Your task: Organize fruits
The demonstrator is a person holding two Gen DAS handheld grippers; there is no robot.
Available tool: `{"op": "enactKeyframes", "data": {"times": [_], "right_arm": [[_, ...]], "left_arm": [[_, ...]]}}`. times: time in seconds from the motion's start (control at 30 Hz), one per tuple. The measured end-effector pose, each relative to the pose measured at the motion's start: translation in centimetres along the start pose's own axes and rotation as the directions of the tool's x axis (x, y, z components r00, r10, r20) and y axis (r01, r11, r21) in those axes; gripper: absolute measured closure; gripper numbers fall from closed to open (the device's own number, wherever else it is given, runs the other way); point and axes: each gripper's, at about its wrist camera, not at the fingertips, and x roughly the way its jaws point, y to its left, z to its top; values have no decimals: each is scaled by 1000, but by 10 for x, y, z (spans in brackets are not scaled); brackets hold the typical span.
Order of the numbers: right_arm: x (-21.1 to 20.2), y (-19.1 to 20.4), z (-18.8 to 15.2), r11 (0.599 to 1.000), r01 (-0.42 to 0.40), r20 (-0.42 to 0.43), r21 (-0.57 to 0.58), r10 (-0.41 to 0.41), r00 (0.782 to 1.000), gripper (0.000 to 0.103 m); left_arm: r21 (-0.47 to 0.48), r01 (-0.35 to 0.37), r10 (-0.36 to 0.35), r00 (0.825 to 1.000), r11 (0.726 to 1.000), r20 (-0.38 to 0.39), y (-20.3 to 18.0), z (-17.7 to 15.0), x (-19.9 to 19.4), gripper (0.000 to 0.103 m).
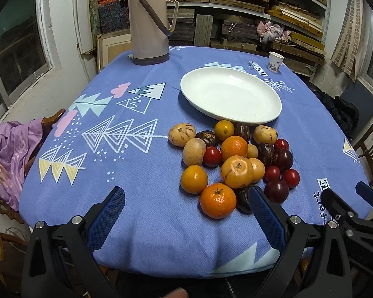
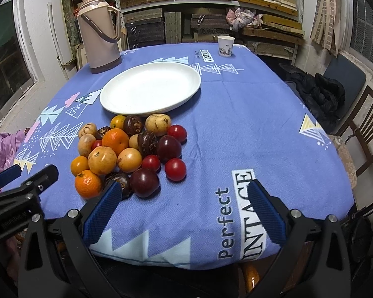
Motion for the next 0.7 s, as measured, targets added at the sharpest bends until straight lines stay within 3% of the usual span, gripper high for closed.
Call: {"op": "enactKeyframes", "data": {"times": [0.2,0.3,0.43,0.6,0.7], "right_arm": [[13,-10,5,998,-43,13,-44,43,999,4],[25,-6,4,987,-104,-5,-118,105,995,4],[41,1,2,971,-116,-28,-211,112,993,4],[52,-4,3,959,-185,-43,-213,180,983,4],[56,-8,5,954,-215,-49,-209,209,977,4]], "left_arm": [[15,33,-33,999,999,-8,14,4,15,3],[49,54,-53,998,997,-18,15,4,24,3],[109,87,-85,996,990,-20,15,1,34,3],[165,131,-128,991,978,-25,14,1,48,3],[145,140,-135,990,979,-46,21,4,60,3]]}}
